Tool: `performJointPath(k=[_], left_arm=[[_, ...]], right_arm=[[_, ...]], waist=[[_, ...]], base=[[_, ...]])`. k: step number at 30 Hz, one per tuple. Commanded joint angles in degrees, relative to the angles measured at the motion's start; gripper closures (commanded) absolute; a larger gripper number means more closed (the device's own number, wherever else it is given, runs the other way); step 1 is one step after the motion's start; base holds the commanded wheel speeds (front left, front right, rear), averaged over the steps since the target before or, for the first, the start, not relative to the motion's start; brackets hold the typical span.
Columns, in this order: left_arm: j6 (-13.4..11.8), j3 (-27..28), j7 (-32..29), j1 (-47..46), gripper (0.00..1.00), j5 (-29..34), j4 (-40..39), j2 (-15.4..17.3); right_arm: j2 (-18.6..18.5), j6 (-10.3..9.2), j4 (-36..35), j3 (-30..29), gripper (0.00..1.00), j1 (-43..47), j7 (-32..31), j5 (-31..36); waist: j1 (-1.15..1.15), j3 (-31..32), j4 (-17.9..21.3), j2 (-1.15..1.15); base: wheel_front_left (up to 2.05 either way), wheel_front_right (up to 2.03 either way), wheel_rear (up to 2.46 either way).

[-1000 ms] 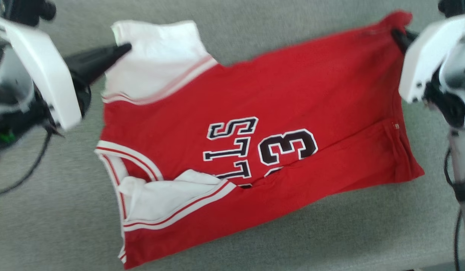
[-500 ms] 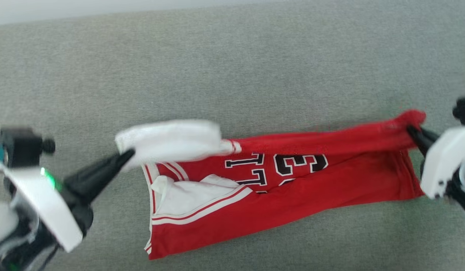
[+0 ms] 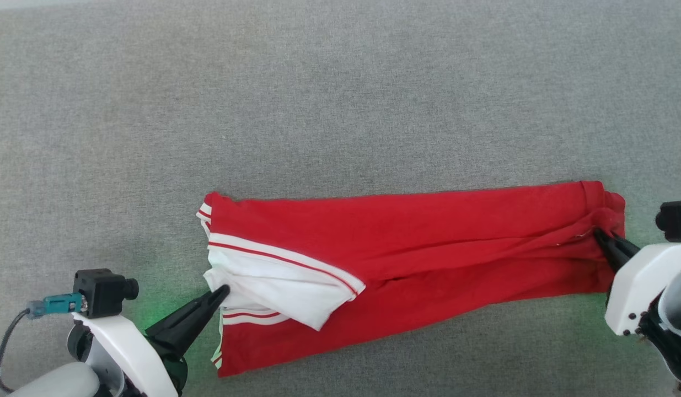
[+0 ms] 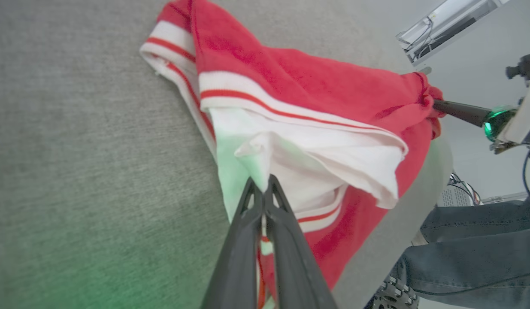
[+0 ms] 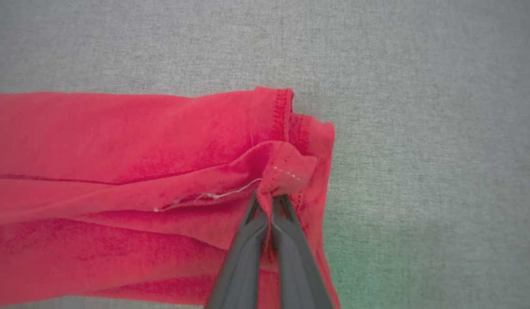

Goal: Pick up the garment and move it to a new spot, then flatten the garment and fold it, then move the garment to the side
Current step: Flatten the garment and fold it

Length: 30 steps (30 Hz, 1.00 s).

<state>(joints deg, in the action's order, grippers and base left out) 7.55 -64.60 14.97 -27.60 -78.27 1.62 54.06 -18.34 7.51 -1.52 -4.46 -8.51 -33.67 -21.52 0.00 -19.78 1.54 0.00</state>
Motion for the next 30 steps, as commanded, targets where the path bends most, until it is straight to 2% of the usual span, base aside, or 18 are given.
performJointPath(k=[1,4,5,6,7,8,9,10,11,12,18,22,23,30], left_arm=[[-0.14,1.03,0.26,1.03,1.00,0.84,1.98,-1.02],[-0.14,2.61,0.26,1.97,1.00,2.98,5.60,-3.21],[-0.14,3.47,0.26,2.31,0.93,3.39,6.95,-3.80],[-0.14,4.41,0.27,2.70,0.78,4.09,7.78,-4.64],[-0.14,5.42,0.27,3.18,0.64,4.70,8.35,-5.41],[-0.14,6.51,0.27,3.70,0.53,5.45,8.82,-6.00],[-0.14,7.41,0.27,4.27,0.29,6.29,9.09,-6.41],[-0.14,8.17,0.27,4.90,0.11,6.78,9.08,-6.82],[-0.14,9.25,0.27,5.53,0.00,7.32,8.92,-7.23],[-0.14,10.48,0.27,6.09,0.00,8.17,8.68,-7.56],[-0.14,20.59,0.27,11.71,0.00,13.97,7.55,-11.41],[-0.14,26.41,0.27,15.38,0.00,19.14,8.35,-15.03],[-0.14,26.41,0.27,15.38,0.00,19.14,8.35,-15.03],[-0.13,33.92,0.27,19.38,0.00,28.50,8.60,-22.06]], right_arm=[[0.61,-0.05,0.91,-0.04,1.00,-1.05,1.03,0.80],[1.45,-0.05,3.01,0.01,1.00,-2.15,2.48,1.34],[1.62,-0.05,3.56,0.10,1.00,-2.38,2.79,1.37],[1.73,-0.05,4.10,0.17,1.00,-2.64,3.02,1.28],[1.79,-0.05,4.42,0.21,0.82,-2.91,3.30,1.05],[1.72,-0.05,4.57,0.18,0.58,-3.01,3.35,0.81],[1.56,-0.05,4.56,0.19,0.42,-2.92,3.22,0.55],[1.32,-0.05,4.39,0.14,0.17,-2.79,2.86,0.38],[0.94,-0.05,4.08,-0.02,0.03,-2.65,2.44,0.24],[0.63,-0.05,3.69,-0.38,0.00,-2.45,2.00,-0.14],[-0.61,-0.05,2.78,-3.62,0.00,-2.18,-2.83,-1.26],[-0.07,-0.04,5.93,-5.72,0.00,-2.92,-6.45,-2.82],[-0.07,-0.04,5.93,-5.72,0.00,-2.92,-6.45,-2.82],[0.44,-0.04,12.90,-8.57,0.00,-4.01,-8.00,-4.16]], waist=[[0.00,-0.24,0.07,0.00],[0.00,-0.40,0.13,0.00],[0.00,-0.34,0.11,0.00],[0.00,-0.24,0.10,0.00],[0.00,-0.13,0.05,0.00],[0.00,0.01,-0.04,0.00],[0.00,0.16,-0.11,0.00],[0.00,0.37,-0.22,0.00],[0.00,0.62,-0.36,0.00],[0.00,0.90,-0.54,0.00],[0.00,2.63,-1.95,0.00],[0.00,3.64,-3.46,0.00],[0.00,3.64,-3.46,0.00],[0.00,4.81,-7.00,0.00]], base=[[0.00,0.00,0.00],[0.00,0.00,0.00],[0.00,0.00,0.00],[0.00,0.00,0.00],[0.00,0.00,0.00],[0.00,0.00,0.00],[0.00,0.00,0.00],[0.00,0.00,0.00],[0.00,0.00,0.00],[0.00,0.00,0.00],[0.00,0.00,0.00],[0.00,0.00,0.00],[0.00,0.00,0.00],[0.00,0.00,0.00]])
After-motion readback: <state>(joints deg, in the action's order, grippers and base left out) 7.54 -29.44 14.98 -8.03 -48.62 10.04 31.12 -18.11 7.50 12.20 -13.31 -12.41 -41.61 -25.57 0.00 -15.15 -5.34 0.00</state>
